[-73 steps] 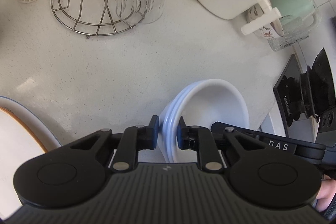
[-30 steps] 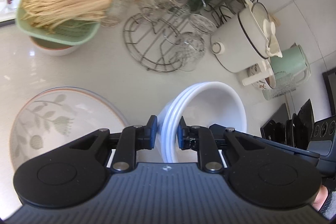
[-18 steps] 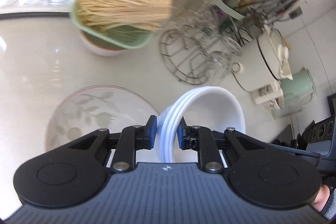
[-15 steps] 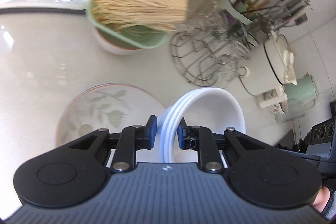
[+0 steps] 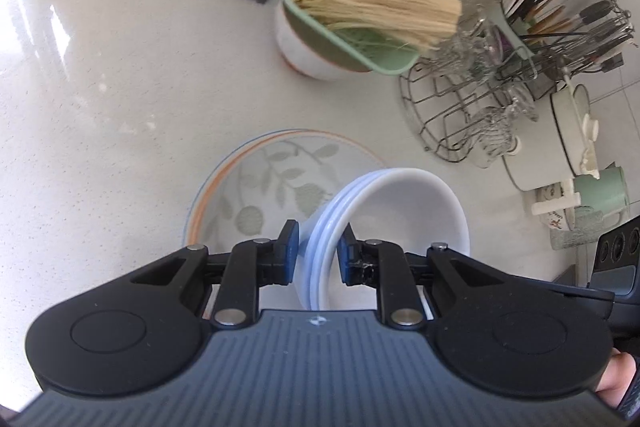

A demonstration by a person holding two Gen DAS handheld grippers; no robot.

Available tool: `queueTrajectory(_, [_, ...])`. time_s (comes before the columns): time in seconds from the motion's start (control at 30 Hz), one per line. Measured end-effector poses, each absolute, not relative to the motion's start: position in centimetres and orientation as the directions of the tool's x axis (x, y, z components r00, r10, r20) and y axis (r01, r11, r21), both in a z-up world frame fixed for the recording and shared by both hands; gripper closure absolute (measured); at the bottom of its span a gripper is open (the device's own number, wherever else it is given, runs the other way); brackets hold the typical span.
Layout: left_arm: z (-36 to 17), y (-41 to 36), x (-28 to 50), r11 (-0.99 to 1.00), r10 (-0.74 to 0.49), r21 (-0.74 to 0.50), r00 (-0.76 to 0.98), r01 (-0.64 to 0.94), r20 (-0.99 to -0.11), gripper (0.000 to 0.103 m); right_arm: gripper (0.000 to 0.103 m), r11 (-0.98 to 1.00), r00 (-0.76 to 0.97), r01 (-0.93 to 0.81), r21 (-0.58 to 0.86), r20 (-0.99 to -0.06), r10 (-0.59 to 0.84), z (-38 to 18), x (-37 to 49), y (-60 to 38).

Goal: Organize plates and bowls
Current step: 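Lower the stacked bowls onto the leaf plates and open both grippers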

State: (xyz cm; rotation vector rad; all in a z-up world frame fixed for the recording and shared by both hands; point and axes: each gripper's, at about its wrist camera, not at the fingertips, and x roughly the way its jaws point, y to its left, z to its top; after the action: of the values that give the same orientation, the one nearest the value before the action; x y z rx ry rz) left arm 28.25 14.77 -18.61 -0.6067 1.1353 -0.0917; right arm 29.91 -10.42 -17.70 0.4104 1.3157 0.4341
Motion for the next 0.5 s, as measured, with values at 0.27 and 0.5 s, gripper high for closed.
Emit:
queueTrajectory(0.27, [-20.0,15.7,28.2,0.839,-0.381,-0.496,0.409,-0.224,-0.829,0.081,0.08,0.875,0.21,-0.074,0.478,-0.851,0.482,-18.4,29.5,-8.9])
queueTrajectory(0.5, [-19.7,15.8,27.8,0.863,-0.367,-0.468,0.403,-0.189,-0.839,0.064,0.081,0.883,0.275,-0.039,0.468,-0.844,0.46,-18.3,29.1,-8.5])
